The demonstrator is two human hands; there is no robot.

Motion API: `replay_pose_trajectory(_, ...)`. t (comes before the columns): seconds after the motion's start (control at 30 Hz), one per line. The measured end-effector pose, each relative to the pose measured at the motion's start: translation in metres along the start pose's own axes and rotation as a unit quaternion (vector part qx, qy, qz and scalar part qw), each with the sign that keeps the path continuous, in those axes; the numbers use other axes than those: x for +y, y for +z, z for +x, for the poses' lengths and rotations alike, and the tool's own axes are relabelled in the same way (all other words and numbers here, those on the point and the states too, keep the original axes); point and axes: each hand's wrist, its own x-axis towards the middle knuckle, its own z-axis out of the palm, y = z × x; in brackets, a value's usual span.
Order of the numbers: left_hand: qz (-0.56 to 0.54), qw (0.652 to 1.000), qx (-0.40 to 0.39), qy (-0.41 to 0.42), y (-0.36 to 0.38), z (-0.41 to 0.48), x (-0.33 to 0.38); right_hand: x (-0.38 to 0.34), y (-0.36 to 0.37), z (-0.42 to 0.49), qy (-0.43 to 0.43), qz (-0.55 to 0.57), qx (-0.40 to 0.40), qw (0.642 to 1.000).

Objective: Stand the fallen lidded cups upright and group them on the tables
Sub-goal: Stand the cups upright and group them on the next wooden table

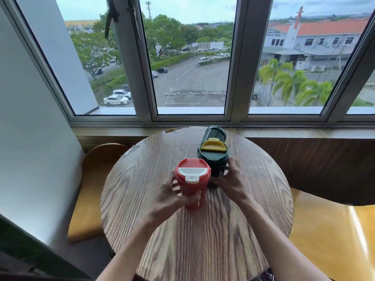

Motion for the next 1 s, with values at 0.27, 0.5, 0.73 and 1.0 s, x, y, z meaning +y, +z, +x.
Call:
replay_pose_trajectory(0.27,-0.045,0.999,-0.021,0.010,-0.004,-0.006,0.003,-0.001,-0.037,0.004,0.043,0.154,-0.176,0.971)
replay_pose_trajectory(0.5,-0.020,0.996,-0.050,0.069,-0.019,0.002,0.026,-0.039,-0.068,0.024,0.003,0.138,-0.204,0.969)
replay_pose_trajectory(0.73,0.034,0.997,-0.055,0.048,-0.024,0.008,0.034,-0.047,-0.061,0.041,0.022,0.106,-0.254,0.961)
replay_pose_trajectory(1.0,0.012,0.997,-0.058,0.046,-0.025,0.006,0.036,-0.046,-0.055,0.045,0.017,0.124,-0.234,0.964)
